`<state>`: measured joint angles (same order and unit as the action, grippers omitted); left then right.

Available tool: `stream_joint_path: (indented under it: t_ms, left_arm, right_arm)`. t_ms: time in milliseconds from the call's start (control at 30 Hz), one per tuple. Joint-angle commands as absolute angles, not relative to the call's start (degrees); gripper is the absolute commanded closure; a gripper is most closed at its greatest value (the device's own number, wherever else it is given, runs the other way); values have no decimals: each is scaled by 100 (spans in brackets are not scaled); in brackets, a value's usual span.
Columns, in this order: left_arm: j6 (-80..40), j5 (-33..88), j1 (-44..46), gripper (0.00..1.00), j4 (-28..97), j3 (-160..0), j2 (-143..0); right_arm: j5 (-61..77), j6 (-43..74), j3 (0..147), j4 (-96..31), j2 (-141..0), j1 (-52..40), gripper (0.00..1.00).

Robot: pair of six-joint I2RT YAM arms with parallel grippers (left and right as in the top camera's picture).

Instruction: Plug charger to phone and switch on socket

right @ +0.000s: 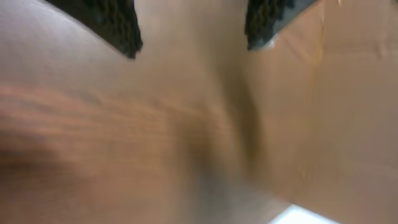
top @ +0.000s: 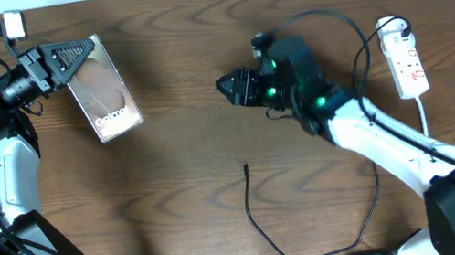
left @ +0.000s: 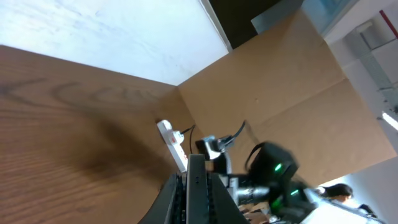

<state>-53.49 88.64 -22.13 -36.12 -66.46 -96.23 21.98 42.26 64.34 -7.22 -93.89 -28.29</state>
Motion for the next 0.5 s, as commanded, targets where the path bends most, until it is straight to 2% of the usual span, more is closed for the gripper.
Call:
stream_joint_path:
  t_ms: [0, 167, 300, 333, 467]
  left_arm:
    - [-5164, 9000, -2233, 93, -3656, -6696, -9548]
    - [-5142, 8973, -2233, 93, -3656, -6696, -9548]
    - [-5144, 8954, -2233, 92, -3656, -6696, -9548]
    - [-5146, 8954, -2233, 92, -3653, -6696, -9548]
    - [-5148, 8956, -2233, 92, -3651, -6696, -9548]
  right_arm:
    - [2145, 3367, 7328, -1533, -9303, -2805, 32]
    - [2038, 3341, 8047, -3216, -9303, -2805, 24]
    - [1612, 3548, 8055, -4333, -9351, -2823, 8]
    - [1525, 3553, 8055, -4633, -9380, -2829, 1]
    - [1446, 3553, 8051, -5262, -9496, -2921, 1]
